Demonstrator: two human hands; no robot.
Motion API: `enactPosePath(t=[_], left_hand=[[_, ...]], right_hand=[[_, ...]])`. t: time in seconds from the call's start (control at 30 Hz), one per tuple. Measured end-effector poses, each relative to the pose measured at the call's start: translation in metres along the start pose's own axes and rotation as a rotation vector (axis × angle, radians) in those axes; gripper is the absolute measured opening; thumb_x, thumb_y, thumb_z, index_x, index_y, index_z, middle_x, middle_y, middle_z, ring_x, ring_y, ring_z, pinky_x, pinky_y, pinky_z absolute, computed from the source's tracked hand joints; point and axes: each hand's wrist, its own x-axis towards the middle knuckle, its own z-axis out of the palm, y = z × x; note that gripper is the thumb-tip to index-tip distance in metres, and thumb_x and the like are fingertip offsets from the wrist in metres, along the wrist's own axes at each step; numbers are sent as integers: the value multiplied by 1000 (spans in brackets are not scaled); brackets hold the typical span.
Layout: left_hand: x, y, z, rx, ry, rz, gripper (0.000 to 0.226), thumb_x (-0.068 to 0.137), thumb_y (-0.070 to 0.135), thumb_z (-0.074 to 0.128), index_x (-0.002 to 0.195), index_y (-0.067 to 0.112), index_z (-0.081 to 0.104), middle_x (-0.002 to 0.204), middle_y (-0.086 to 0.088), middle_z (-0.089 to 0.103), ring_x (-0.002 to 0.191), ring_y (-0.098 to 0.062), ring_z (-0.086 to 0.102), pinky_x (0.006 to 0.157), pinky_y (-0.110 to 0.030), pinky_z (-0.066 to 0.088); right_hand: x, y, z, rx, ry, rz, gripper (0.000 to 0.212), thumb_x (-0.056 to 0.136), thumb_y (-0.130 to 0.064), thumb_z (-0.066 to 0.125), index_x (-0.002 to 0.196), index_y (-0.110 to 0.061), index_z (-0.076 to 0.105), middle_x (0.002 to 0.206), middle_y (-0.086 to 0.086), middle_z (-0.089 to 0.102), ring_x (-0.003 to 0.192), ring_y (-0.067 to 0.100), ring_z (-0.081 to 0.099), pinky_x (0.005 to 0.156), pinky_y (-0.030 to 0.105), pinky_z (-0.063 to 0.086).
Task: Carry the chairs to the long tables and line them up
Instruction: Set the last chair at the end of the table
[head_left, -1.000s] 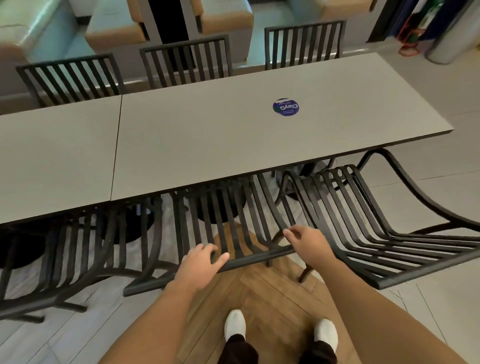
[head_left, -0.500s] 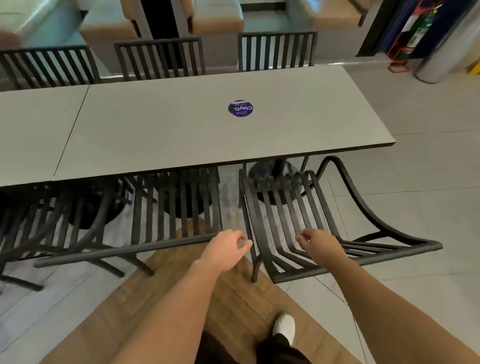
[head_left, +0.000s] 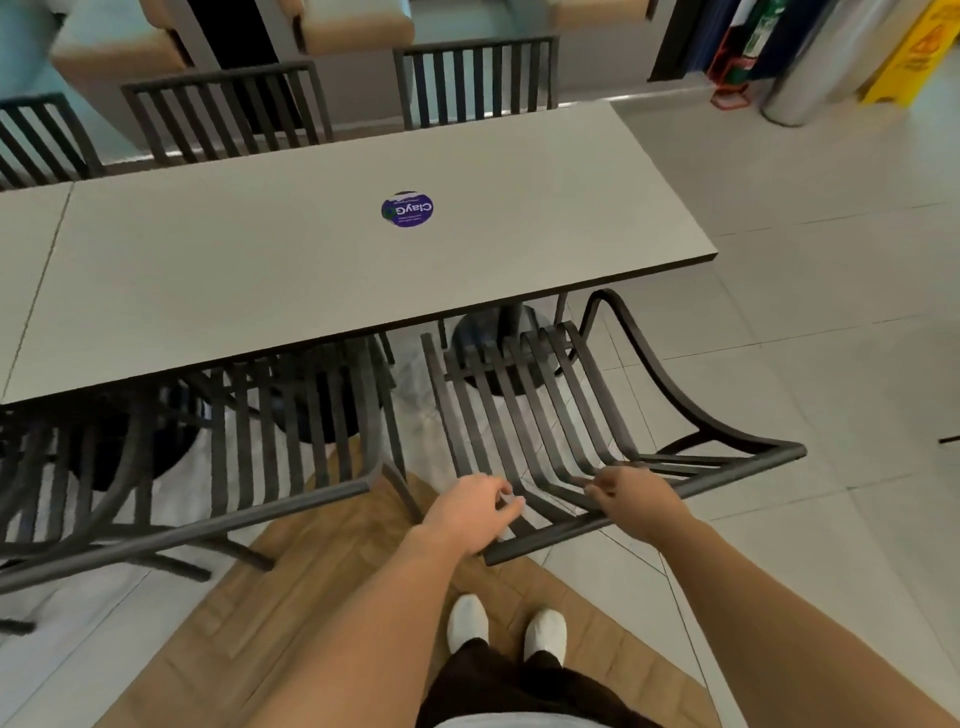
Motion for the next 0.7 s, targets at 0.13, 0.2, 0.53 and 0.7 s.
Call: enactPosePath(t=[0.13,0.2,0.53,0.7], left_hand=[[14,17,4,35,0,34,35,103,51,50,120,24,65,108,4,64,88,-10,61,78,-26,51],[18,25,8,48,-13,33,35,103,51,49,119,25,65,107,4,63,90,-11,61,81,-30,53],[29,60,66,-64,-15,-191,60,90,72,57,128,26,63,119,7,66,100,-8,59,85,-28,50],[27,76,99,156,-30,-269,66,87,71,61,141,33,54,131,9,59,120,-16,57,100,-35,46]], right_hand=[[3,23,-6,17,21,11,33,101,-49,52,118,-25,67,106,-5,71,94,15,64,84,35,54],[6,36,-9,-4,6,8,34,100,-50,53,117,-25,68,105,-5,71,95,16,65,85,36,55],[41,103,-29,-94,-186,-125,73,91,-82,34,131,-28,63,120,-2,70,112,19,63,93,37,50],[52,126,-40,-244,-261,-295,102,69,-103,31,130,-27,62,114,-8,68,106,13,63,93,34,52]])
